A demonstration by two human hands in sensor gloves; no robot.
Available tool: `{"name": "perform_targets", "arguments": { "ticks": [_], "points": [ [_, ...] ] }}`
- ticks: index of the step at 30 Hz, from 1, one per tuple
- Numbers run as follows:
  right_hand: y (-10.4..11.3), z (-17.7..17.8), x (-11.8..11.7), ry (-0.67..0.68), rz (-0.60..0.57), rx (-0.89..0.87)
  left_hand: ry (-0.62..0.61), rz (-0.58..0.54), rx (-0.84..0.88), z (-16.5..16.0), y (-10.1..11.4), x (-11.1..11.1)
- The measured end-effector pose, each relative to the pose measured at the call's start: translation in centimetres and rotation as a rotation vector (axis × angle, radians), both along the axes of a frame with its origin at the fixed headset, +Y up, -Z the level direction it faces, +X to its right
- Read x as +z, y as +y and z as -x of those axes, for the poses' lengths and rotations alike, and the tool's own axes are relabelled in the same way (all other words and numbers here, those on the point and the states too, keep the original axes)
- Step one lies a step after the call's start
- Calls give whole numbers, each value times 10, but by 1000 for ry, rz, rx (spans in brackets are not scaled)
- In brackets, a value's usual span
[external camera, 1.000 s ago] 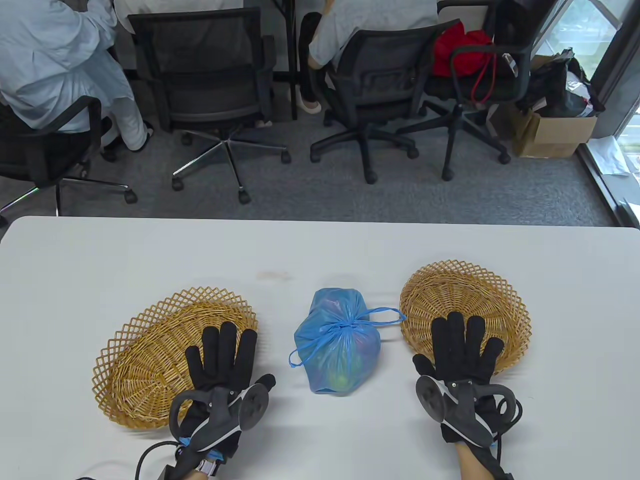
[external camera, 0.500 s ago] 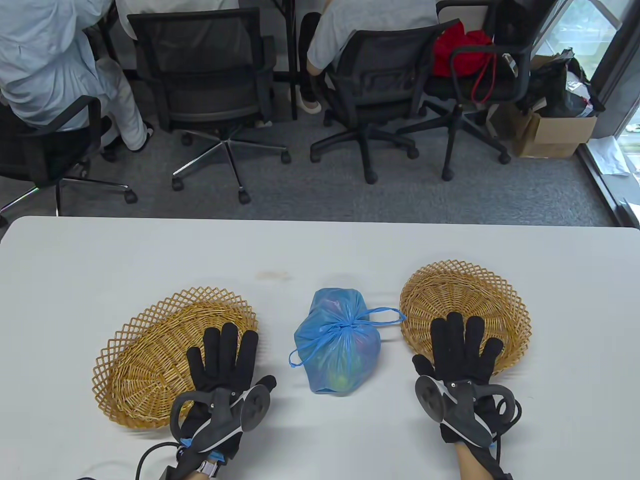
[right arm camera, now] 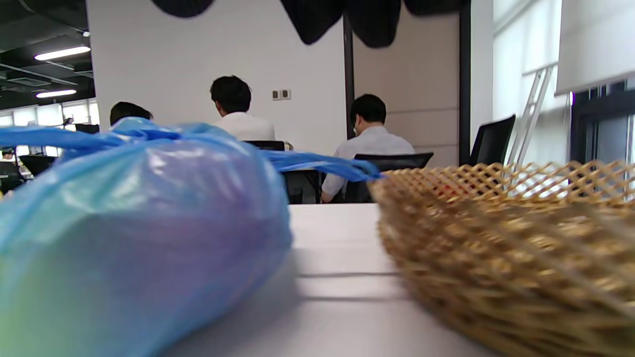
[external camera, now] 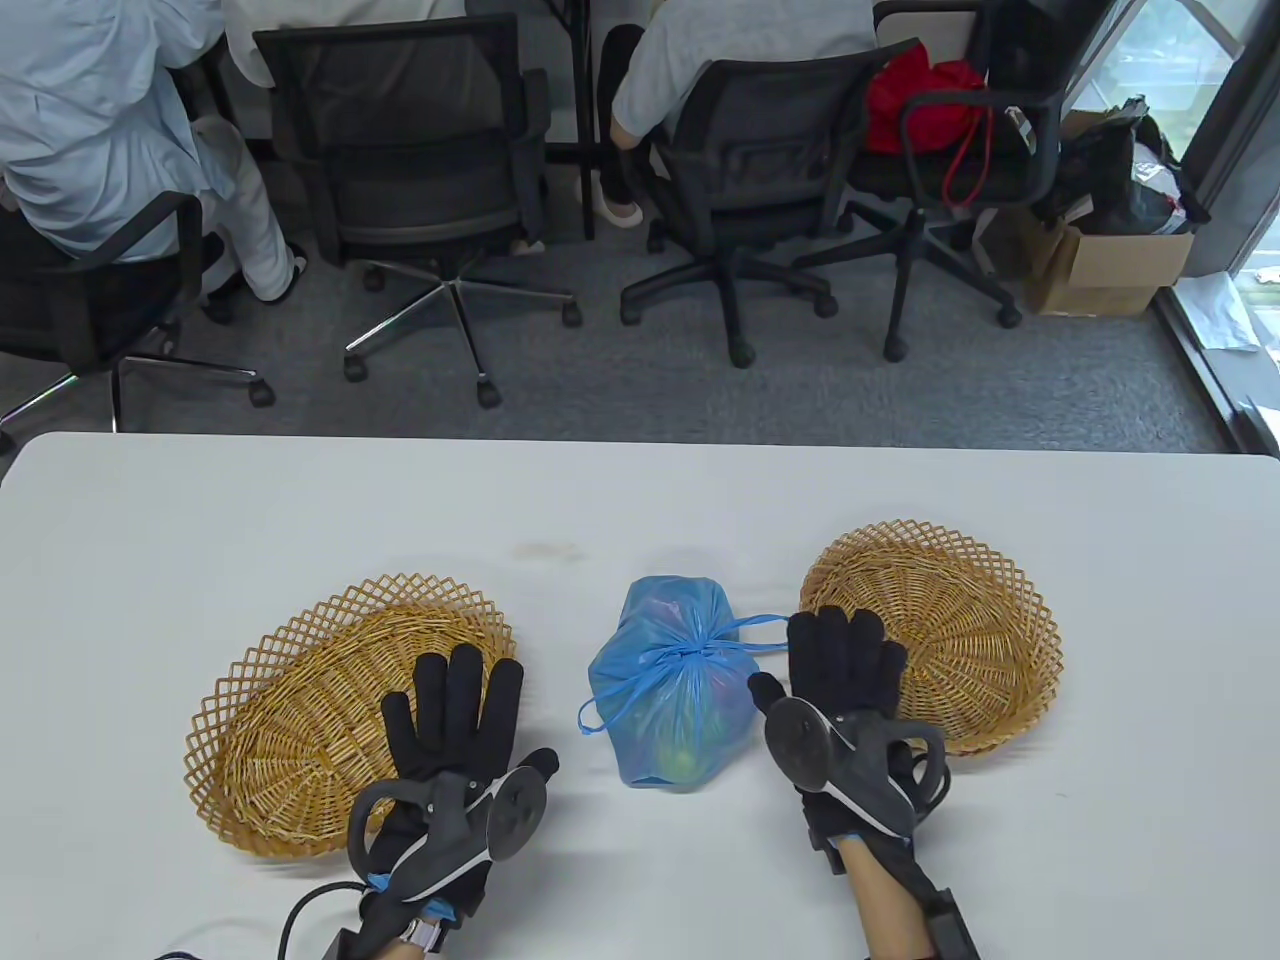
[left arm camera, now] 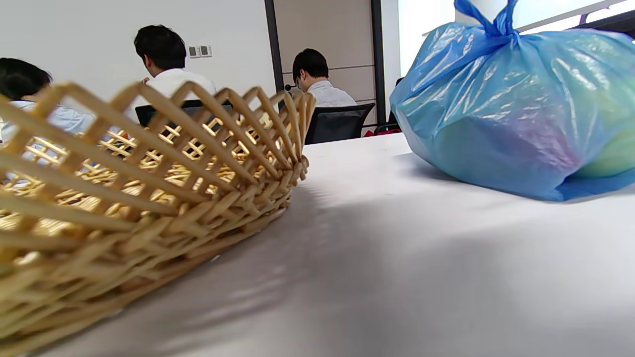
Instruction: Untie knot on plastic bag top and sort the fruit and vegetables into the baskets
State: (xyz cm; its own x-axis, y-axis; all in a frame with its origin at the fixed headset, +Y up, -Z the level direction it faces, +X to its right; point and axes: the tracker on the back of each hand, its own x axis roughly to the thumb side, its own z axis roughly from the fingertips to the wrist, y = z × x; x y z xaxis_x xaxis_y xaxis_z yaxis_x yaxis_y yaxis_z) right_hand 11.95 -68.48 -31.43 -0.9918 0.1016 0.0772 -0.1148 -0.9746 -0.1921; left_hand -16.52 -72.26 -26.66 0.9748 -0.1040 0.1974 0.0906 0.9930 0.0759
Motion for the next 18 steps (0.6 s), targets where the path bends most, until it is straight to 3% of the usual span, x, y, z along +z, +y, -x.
{"name": "perform_targets", "arguments": {
  "ticks": [4, 8, 10, 13, 18],
  "points": [
    [-4, 30, -18, -13, 65, -54, -1, -8, 16, 2, 2, 2],
    [-24, 50, -31, -35, 290, -96, -4, -6, 19, 1, 2, 1],
    [-33, 57, -33, -19, 294, -100, -6, -3, 16, 1, 2, 1],
    [-38, 61, -31, 66, 304, -67, -12, -1, 18, 0, 2, 1],
    [-36, 62, -20, 251, 408, -155, -70, 3, 63, -8, 4, 2]
  ]
}}
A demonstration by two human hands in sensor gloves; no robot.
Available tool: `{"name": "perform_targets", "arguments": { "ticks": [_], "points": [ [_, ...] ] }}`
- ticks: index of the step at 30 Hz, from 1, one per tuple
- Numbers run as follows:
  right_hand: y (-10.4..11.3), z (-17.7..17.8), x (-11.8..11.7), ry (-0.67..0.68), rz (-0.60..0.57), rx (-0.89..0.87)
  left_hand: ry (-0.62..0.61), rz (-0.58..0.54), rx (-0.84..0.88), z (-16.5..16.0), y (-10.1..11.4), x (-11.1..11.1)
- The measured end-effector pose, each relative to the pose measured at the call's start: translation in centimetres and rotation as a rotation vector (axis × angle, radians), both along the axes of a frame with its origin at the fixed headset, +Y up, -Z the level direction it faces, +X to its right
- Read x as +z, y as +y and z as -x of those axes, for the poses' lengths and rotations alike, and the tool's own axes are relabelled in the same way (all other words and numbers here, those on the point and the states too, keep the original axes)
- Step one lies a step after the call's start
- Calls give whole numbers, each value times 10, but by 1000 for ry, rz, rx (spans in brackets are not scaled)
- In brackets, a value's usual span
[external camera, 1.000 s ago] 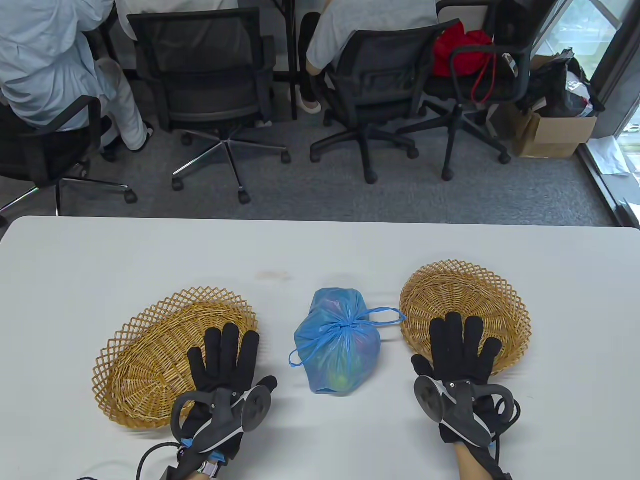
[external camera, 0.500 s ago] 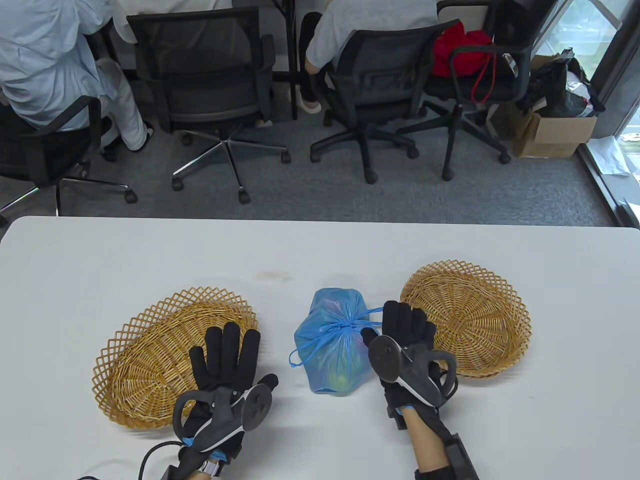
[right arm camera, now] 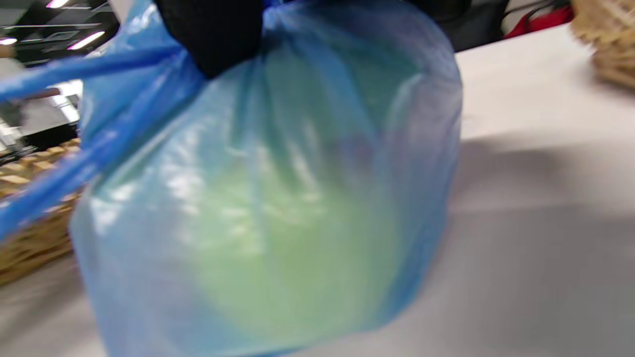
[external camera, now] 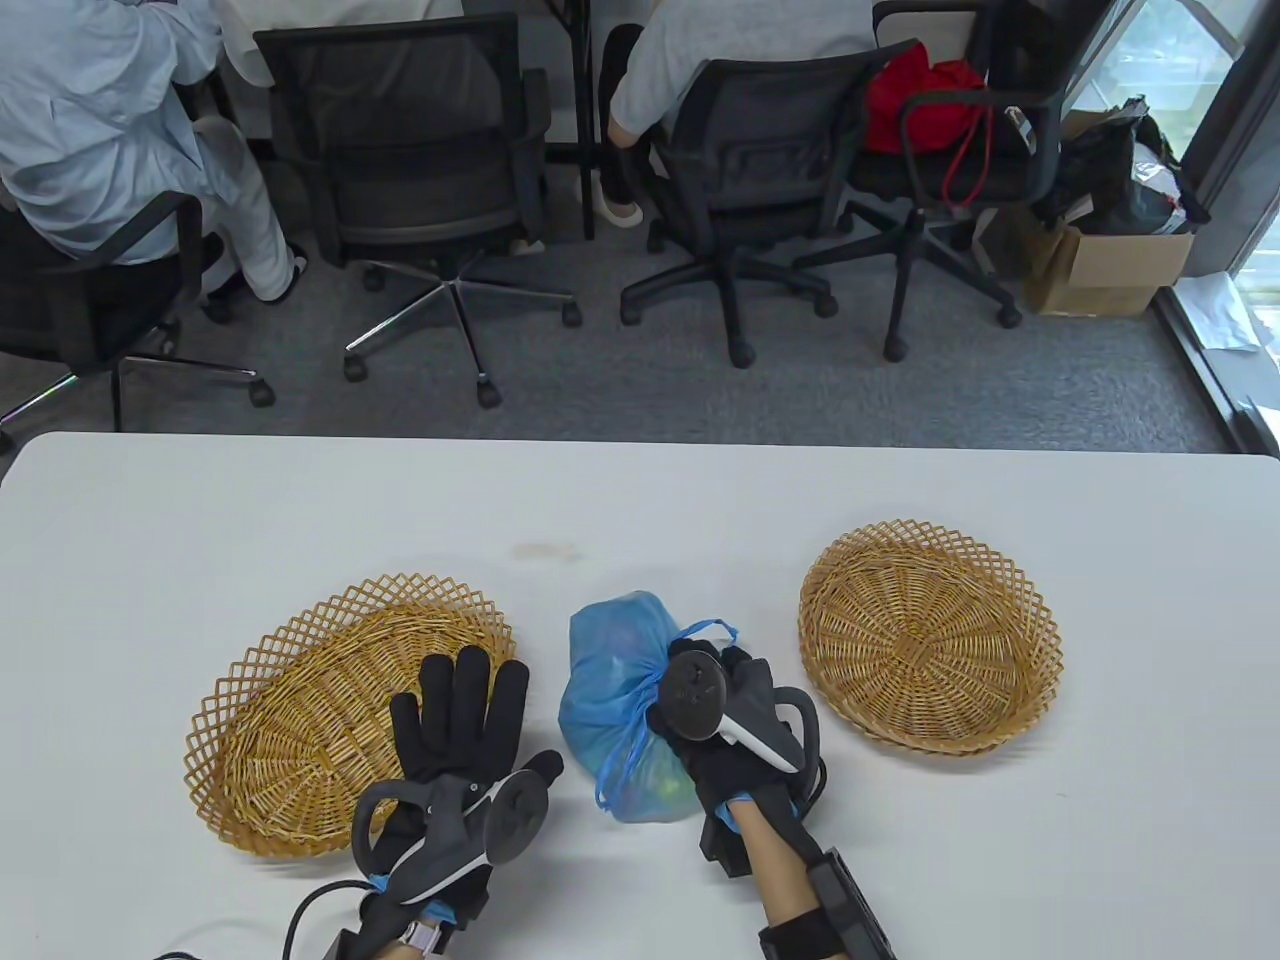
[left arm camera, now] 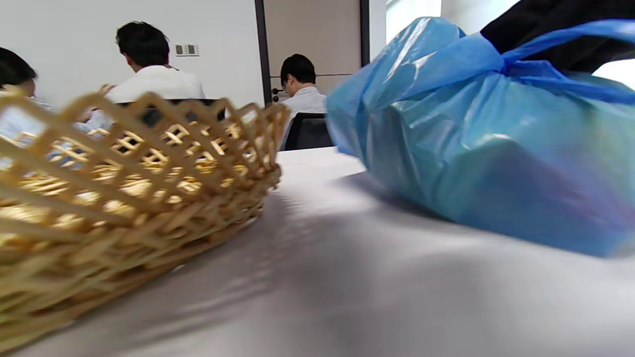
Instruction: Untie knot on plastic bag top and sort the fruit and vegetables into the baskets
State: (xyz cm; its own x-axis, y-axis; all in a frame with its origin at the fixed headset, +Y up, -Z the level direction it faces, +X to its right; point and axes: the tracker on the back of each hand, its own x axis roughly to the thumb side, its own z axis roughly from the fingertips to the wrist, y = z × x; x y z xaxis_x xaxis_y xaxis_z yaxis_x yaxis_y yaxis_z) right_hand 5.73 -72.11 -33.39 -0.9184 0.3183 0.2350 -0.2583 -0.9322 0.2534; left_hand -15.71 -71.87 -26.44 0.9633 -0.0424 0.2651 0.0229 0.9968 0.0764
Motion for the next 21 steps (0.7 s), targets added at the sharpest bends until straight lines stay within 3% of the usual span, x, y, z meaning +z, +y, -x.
{"name": "perform_targets", "arguments": {
  "ticks": [5, 10, 15, 18, 21],
  "points": [
    [5, 2, 13, 131, 24, 30, -114, -36, 113, -28, 10, -2],
    [7, 5, 23, 190, -43, 41, -153, 20, 66, -65, 11, -18],
    [4, -2, 27, 128, -100, 51, -138, 133, 88, -80, -1, -35],
    [-1, -5, 27, 102, -89, 60, -124, 224, 1, -78, -4, -36],
    [1, 3, 31, 87, -192, 31, -86, 209, 12, -77, -2, -35]
  ]
}}
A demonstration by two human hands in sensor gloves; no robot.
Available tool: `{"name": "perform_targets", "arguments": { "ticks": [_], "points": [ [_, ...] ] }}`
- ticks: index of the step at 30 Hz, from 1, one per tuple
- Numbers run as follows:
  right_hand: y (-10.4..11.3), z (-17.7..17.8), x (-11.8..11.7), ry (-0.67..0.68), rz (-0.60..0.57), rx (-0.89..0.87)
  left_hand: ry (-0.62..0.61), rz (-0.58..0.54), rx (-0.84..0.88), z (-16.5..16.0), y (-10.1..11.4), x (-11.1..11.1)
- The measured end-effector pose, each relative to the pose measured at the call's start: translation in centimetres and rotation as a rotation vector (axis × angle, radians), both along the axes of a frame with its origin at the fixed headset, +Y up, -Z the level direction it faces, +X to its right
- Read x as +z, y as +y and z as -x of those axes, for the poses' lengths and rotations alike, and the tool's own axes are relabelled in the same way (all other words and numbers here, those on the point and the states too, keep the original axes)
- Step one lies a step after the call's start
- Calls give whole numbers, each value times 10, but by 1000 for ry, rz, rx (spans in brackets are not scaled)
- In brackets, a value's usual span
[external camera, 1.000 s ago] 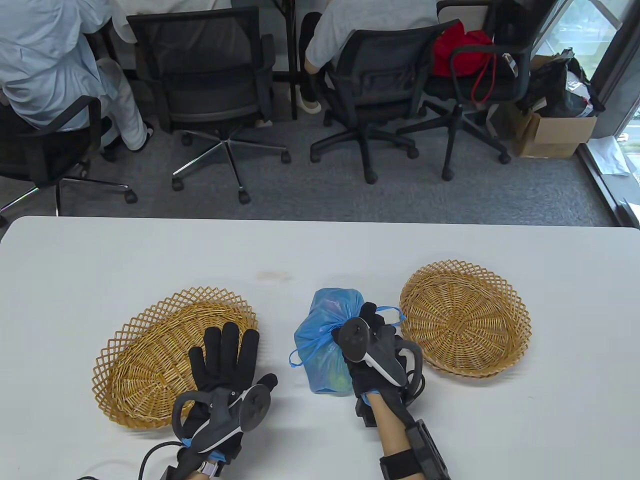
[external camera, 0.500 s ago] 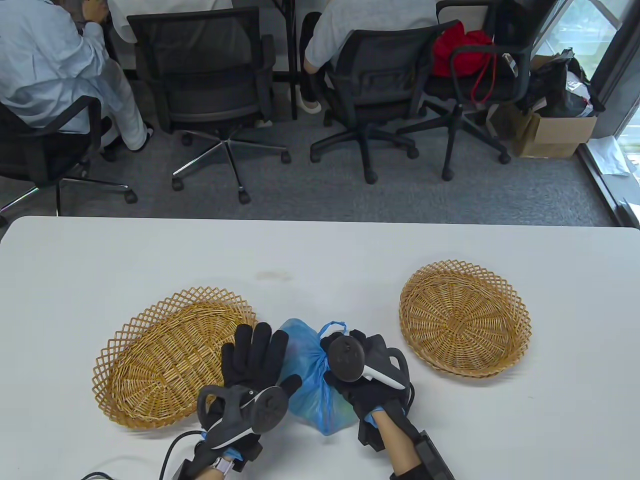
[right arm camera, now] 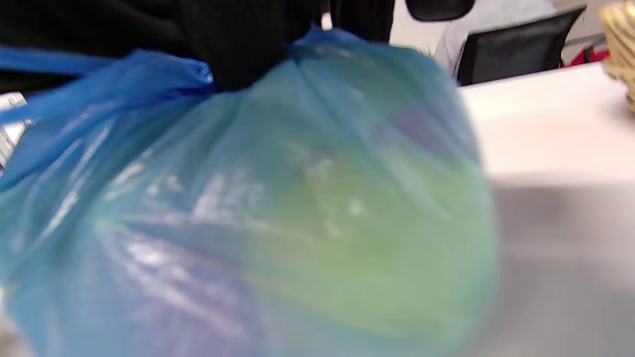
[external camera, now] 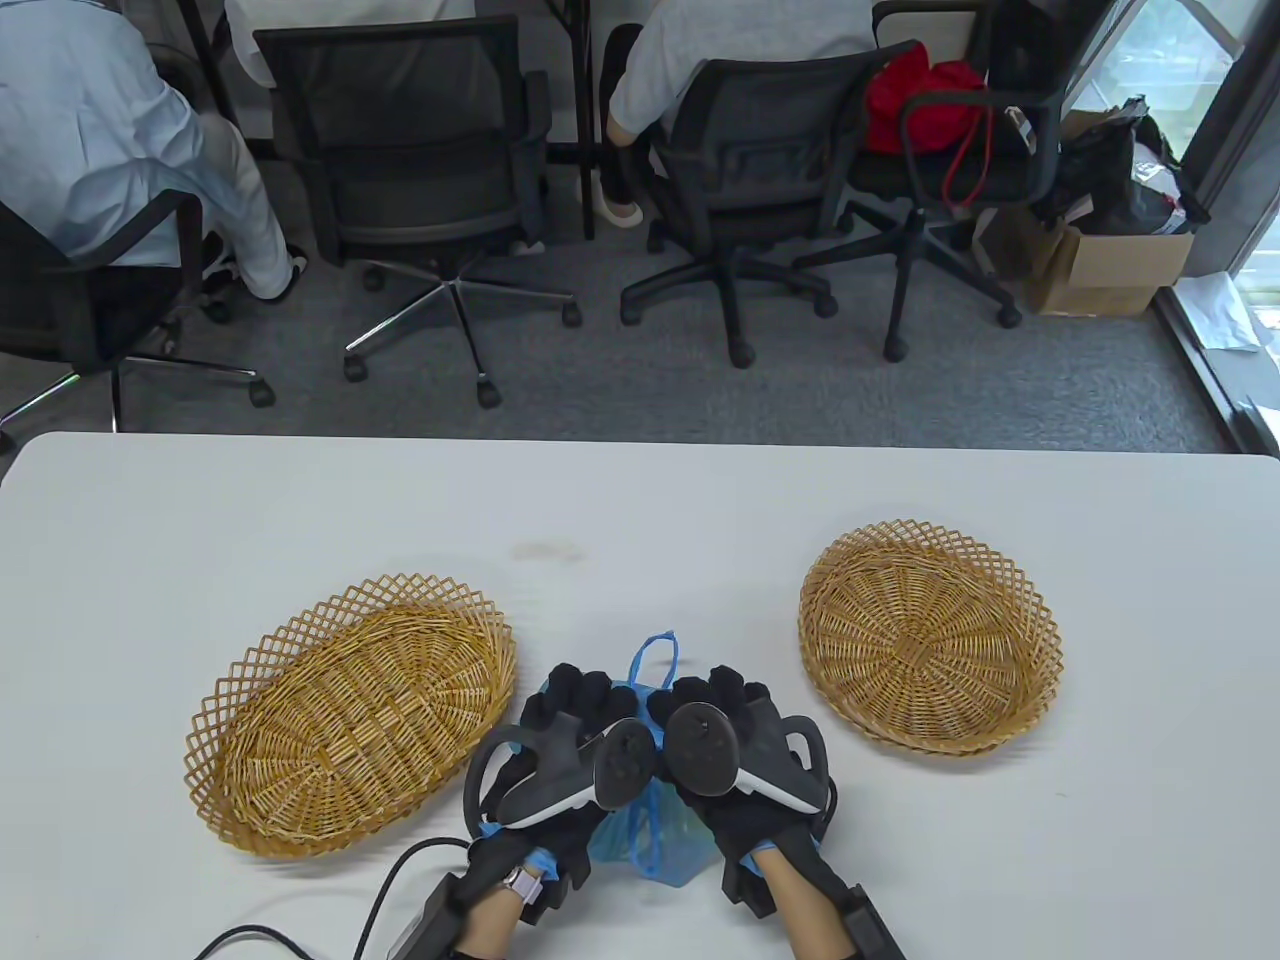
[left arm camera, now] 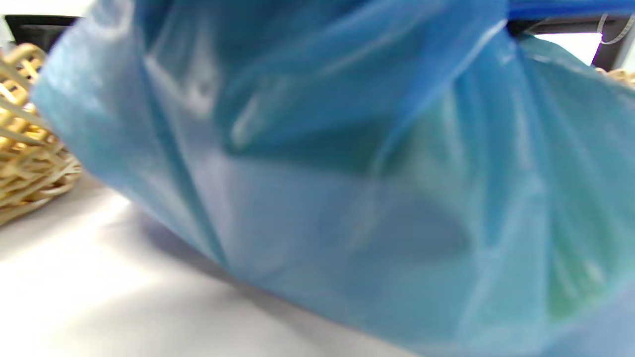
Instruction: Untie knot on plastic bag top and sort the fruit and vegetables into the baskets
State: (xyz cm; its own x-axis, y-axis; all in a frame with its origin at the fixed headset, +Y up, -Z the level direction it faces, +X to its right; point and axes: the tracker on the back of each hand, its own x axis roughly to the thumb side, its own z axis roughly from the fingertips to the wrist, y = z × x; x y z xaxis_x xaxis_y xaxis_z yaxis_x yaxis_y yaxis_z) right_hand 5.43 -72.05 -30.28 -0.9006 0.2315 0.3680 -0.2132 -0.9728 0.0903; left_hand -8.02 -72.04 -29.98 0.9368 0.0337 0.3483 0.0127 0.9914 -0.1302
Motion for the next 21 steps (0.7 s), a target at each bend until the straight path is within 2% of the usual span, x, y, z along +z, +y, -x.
{"name": "perform_targets", "arguments": {
  "ticks": [3, 6, 9, 12, 15, 17, 18, 20, 21],
  "points": [
    [4, 9, 6, -19, -191, 52, 43, -131, 22, 3, -1, 4],
    [10, 5, 7, -45, -227, 105, 79, -195, 91, 11, 2, 6],
    [20, -14, 4, -137, -254, 34, 183, -286, 277, 32, 12, 8],
    [26, -32, 2, -151, -197, -102, 211, -224, 490, 52, 17, 7],
    [17, -28, -1, -1, 27, -239, 198, -167, 611, 55, 13, 5],
    [10, -17, -3, 28, 152, -208, 177, -150, 628, 51, 11, 5],
    [7, -13, -3, 26, 128, -173, 162, -146, 622, 49, 11, 5],
    [8, -4, 0, -20, -90, -42, 111, -142, 552, 41, 10, 7],
    [11, -2, 2, -32, -153, -14, 77, -128, 499, 36, 10, 8]
  ]
}}
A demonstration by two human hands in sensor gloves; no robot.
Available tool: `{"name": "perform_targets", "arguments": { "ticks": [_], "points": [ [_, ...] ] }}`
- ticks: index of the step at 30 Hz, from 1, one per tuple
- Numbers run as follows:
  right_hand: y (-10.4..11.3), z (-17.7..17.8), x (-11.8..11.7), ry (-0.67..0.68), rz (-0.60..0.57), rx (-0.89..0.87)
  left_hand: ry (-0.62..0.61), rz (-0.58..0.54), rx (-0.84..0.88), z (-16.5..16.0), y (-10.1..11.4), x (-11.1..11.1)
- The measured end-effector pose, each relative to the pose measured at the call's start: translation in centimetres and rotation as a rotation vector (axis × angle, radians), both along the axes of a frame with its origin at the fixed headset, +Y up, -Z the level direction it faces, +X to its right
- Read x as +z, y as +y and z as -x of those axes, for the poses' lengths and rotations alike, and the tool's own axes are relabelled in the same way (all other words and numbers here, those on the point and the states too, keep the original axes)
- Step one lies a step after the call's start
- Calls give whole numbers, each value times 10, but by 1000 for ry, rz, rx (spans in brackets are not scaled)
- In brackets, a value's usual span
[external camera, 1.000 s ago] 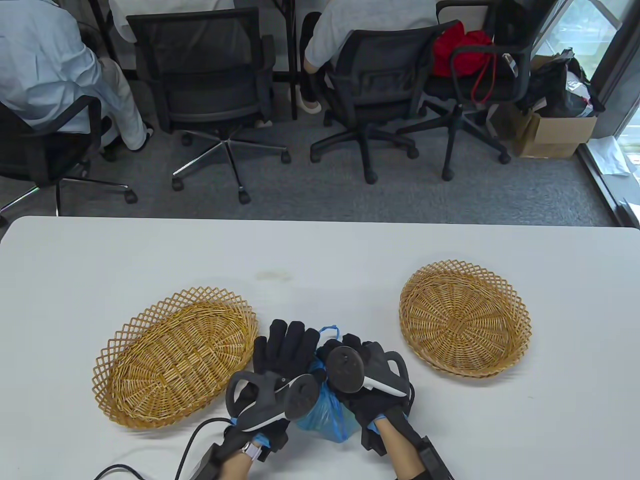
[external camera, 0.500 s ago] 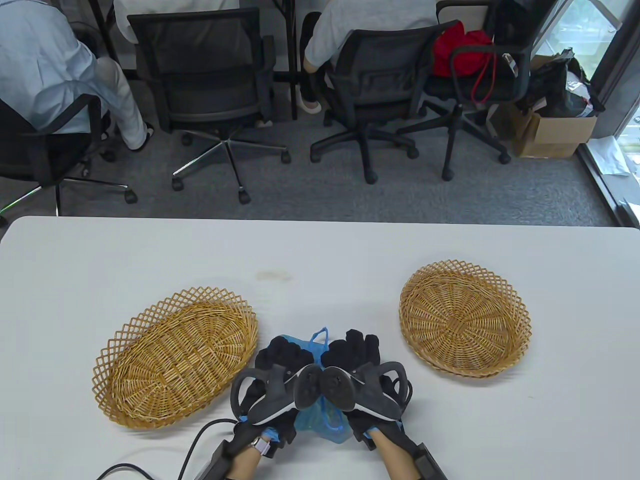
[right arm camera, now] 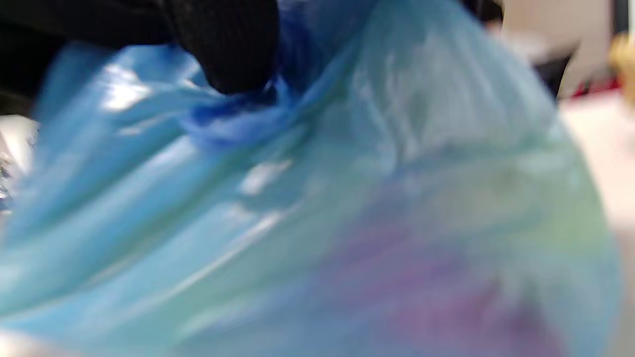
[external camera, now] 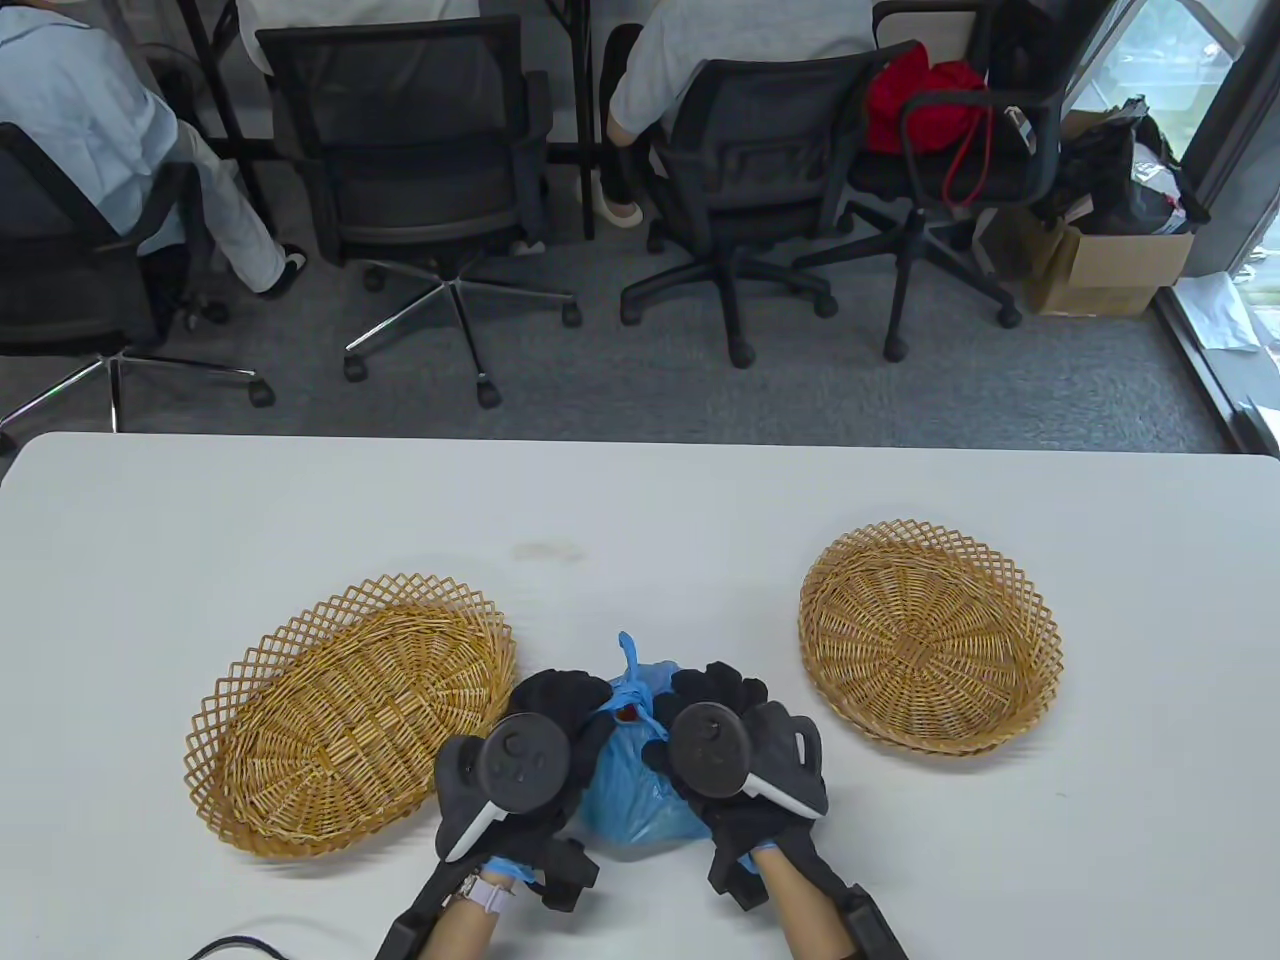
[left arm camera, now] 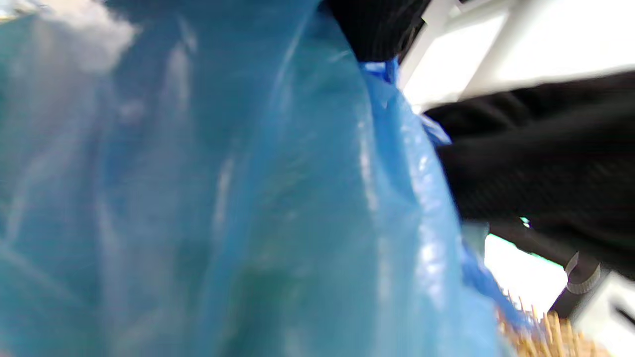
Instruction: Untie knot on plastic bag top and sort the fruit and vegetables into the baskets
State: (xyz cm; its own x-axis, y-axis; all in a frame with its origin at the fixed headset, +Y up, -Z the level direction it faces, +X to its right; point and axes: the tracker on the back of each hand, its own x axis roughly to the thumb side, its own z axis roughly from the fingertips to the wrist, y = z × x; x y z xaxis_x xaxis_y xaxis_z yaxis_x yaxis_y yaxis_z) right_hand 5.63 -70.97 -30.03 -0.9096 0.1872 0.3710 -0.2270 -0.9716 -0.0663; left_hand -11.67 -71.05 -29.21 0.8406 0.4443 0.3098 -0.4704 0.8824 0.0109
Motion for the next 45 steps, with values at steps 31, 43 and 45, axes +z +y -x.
{"name": "perform_targets", "arguments": {
  "ticks": [31, 43, 45],
  "points": [
    [33, -65, 7, -283, -164, -676, 144, 1, 447, 35, 16, 0],
    [33, -87, 5, -299, -59, -939, 106, -182, 298, 21, 53, 19],
    [38, -86, 8, -303, -87, -922, 36, -299, 243, 9, 66, 30]
  ]
}}
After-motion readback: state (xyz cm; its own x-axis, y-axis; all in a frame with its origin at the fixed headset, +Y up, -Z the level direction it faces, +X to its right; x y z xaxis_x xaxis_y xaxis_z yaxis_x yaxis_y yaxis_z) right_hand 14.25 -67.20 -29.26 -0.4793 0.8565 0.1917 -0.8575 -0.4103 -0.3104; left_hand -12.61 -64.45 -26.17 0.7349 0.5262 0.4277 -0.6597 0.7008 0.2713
